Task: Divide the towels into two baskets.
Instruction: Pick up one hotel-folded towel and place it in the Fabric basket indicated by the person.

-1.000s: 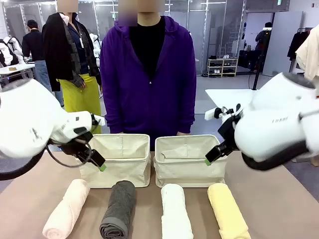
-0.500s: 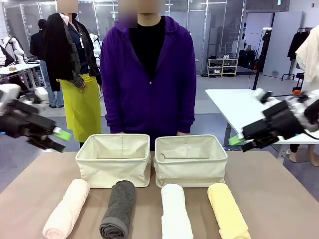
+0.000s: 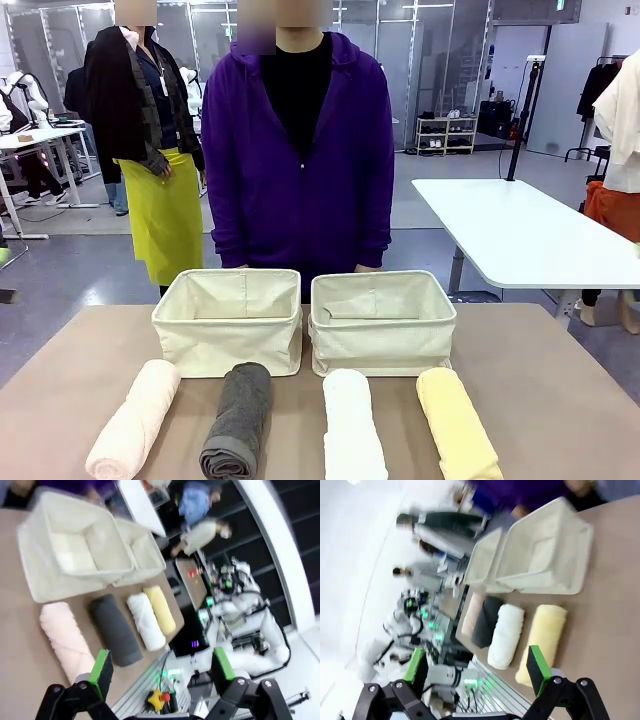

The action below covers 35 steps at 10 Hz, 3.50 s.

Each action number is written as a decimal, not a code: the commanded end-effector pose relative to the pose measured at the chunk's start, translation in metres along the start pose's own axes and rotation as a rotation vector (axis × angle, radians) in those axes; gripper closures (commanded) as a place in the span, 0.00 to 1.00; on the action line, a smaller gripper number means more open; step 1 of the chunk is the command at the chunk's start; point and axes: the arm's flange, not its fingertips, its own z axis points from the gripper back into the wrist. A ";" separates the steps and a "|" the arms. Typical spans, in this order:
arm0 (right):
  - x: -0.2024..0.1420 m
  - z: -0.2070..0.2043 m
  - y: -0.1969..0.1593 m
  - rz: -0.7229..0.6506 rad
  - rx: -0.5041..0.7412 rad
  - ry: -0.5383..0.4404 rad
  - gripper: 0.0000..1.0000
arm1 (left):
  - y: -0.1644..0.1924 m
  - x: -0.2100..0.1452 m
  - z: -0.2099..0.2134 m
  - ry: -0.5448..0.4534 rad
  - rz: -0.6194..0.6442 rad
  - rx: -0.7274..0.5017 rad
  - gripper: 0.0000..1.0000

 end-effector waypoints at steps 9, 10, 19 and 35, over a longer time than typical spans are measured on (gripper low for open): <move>-0.014 0.088 -0.027 -0.093 -0.041 -0.218 0.00 | 0.007 -0.024 0.086 -0.254 0.001 0.069 0.00; -0.014 0.088 -0.027 -0.093 -0.041 -0.218 0.00 | 0.007 -0.024 0.086 -0.254 0.001 0.069 0.00; -0.014 0.088 -0.027 -0.093 -0.041 -0.218 0.00 | 0.007 -0.024 0.086 -0.254 0.001 0.069 0.00; -0.035 -0.203 0.000 -0.124 -0.582 0.378 0.00 | 0.007 -0.024 0.086 -0.254 0.001 0.069 0.00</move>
